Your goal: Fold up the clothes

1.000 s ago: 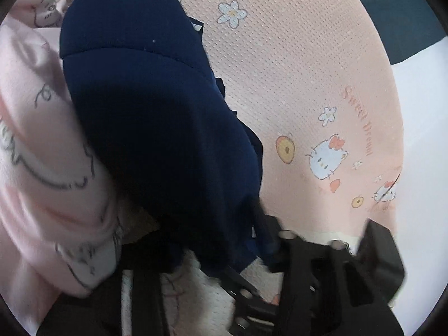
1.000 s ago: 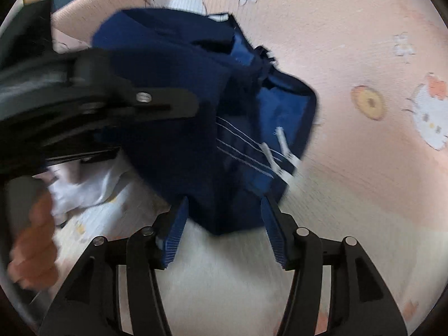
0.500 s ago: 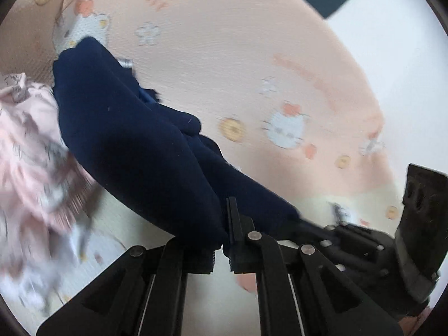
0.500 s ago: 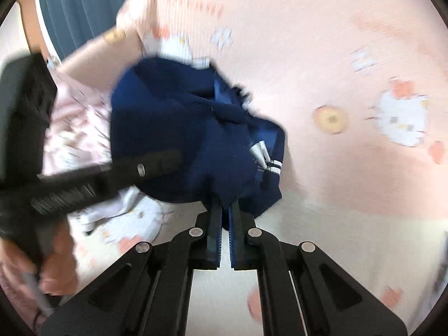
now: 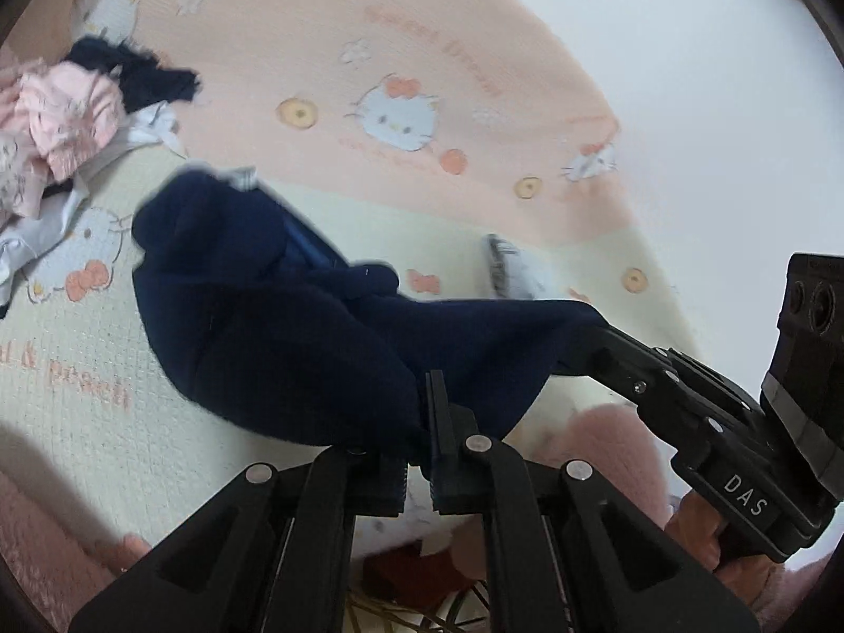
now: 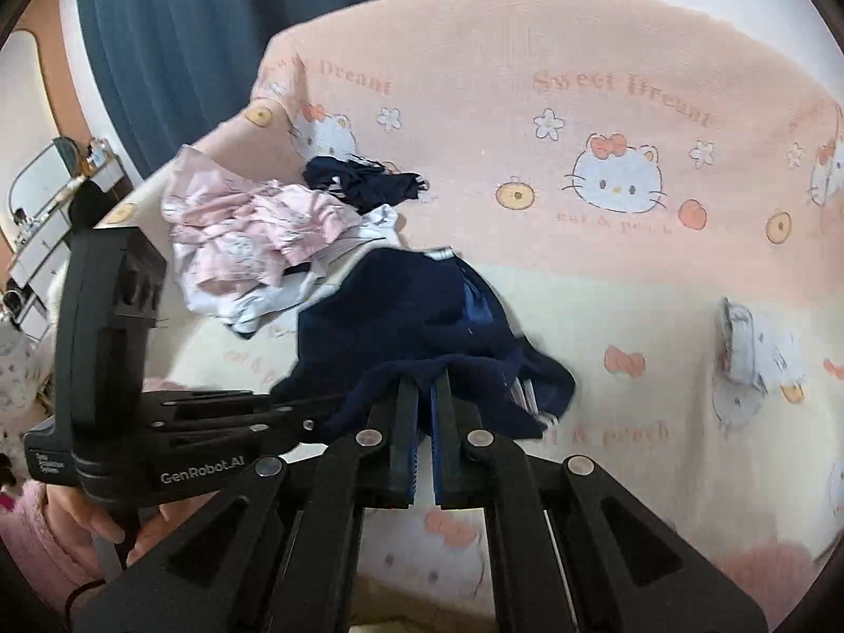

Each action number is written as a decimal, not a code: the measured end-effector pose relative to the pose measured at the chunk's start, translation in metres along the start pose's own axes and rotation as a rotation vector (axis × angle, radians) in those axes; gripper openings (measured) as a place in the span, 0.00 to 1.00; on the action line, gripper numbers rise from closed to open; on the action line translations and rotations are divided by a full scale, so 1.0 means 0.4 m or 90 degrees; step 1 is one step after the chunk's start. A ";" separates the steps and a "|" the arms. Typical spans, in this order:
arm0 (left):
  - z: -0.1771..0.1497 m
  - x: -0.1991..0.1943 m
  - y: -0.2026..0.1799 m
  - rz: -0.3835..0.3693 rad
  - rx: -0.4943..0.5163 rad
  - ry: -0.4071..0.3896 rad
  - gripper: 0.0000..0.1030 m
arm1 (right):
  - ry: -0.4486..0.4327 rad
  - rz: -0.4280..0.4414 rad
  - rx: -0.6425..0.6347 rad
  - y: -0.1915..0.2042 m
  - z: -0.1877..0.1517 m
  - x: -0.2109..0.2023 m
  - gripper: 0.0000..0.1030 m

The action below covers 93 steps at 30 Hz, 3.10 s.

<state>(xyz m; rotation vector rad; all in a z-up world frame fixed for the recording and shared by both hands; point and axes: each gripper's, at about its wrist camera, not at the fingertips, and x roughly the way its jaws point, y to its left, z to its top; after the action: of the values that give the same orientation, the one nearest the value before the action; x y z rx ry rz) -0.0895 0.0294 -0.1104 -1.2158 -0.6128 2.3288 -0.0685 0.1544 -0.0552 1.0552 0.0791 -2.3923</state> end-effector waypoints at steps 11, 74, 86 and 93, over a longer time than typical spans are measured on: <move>0.130 0.130 0.024 0.070 -0.010 0.044 0.26 | -0.007 -0.149 0.042 -0.163 0.013 0.055 0.02; 0.185 0.243 0.407 0.157 -0.116 0.035 0.30 | 0.349 -0.190 -0.048 -0.138 -0.211 0.449 0.43; 0.097 0.298 0.438 0.295 -0.060 0.107 0.30 | 0.293 -0.161 0.064 -0.193 -0.195 0.471 0.45; 0.120 0.231 0.437 0.286 -0.087 0.043 0.30 | 0.298 -0.227 0.067 -0.183 -0.205 0.429 0.48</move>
<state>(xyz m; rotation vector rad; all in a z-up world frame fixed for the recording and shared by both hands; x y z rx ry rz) -0.2082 -0.0677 -0.2440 -1.6284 -0.5243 2.6253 -0.1448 0.1638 -0.2439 1.7610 0.3328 -2.4160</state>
